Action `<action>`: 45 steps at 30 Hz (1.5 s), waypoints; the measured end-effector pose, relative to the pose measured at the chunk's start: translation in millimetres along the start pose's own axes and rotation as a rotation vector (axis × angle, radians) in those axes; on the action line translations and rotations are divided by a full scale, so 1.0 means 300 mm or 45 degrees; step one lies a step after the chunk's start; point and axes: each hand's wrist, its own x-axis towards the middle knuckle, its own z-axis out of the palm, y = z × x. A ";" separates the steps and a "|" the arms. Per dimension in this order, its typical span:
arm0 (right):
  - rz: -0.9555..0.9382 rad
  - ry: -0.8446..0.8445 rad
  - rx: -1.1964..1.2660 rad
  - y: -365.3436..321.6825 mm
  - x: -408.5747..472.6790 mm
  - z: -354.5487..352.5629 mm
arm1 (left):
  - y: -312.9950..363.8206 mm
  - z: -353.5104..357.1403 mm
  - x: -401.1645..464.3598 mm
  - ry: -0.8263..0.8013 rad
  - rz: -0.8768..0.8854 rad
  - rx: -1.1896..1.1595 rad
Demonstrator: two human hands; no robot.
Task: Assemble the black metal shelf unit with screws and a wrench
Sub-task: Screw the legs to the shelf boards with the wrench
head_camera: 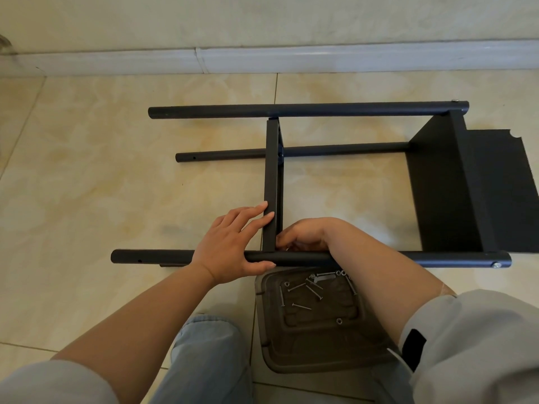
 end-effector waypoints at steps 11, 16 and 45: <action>0.026 -0.067 0.034 0.001 0.001 0.002 | 0.000 0.000 -0.002 0.004 0.010 0.010; -0.006 -0.055 0.030 0.000 0.004 0.003 | 0.001 0.000 -0.002 0.001 0.008 0.005; 0.027 -0.058 0.036 0.006 0.014 0.000 | -0.002 0.004 -0.002 0.026 0.023 0.010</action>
